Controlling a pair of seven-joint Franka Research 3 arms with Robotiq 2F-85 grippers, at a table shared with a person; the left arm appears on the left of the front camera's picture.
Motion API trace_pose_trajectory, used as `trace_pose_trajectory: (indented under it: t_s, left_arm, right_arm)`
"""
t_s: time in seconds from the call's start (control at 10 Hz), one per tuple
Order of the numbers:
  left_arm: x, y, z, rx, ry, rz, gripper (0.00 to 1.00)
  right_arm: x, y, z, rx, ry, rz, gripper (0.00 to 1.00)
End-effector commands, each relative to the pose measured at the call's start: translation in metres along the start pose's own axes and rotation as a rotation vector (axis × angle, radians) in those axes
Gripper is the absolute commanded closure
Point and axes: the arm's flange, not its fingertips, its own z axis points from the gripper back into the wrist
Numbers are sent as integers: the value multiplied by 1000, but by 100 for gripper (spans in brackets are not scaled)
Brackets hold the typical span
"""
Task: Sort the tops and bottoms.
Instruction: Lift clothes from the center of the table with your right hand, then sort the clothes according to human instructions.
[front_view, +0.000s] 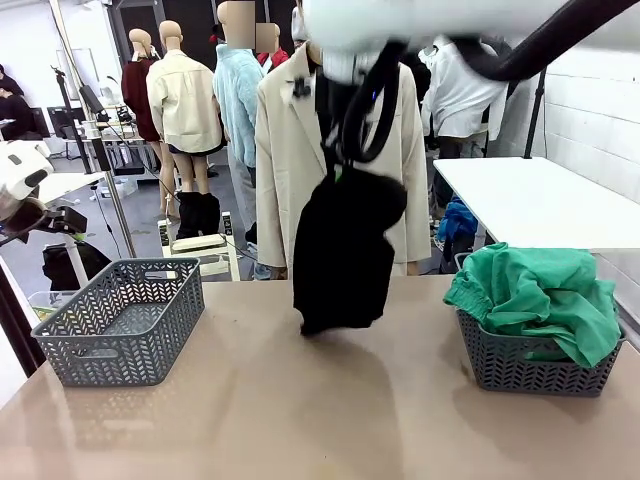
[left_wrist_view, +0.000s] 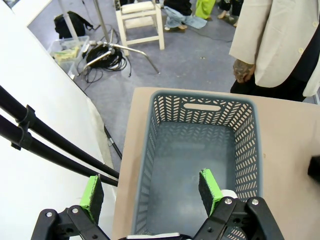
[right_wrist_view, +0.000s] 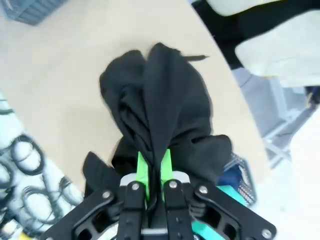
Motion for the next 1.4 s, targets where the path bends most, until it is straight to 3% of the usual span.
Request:
trace_pose_trajectory:
  t_s: [0.0,0.3,0.5,0.7,0.8,0.9,1.3]
  left_arm:
    - [-1,-2,1,10,4,21,0]
    - [-1,-2,1,10,4,21,0]
    - [-1,-2,1,10,4,21,0]
    - [-1,-2,1,10,4,21,0]
    - [-1,-2,1,10,4,21,0]
    - [-1,-2,1,10,4,21,0]
    - [-1,-2,1,10,4,21,0]
  right_arm:
    - [-9,18,45,-19,-49,-75,100]
    - [-25,58,127,-84,-152,-204,100]
    - [-21,65,157,-69,-188,-293,100]
    - [-22,66,172,-44,-255,-310,100]
    - [-24,66,166,-17,-242,-259,100]
    - [-28,67,169,-70,-220,-288,100]
    - [-28,67,169,-70,-220,-288,100]
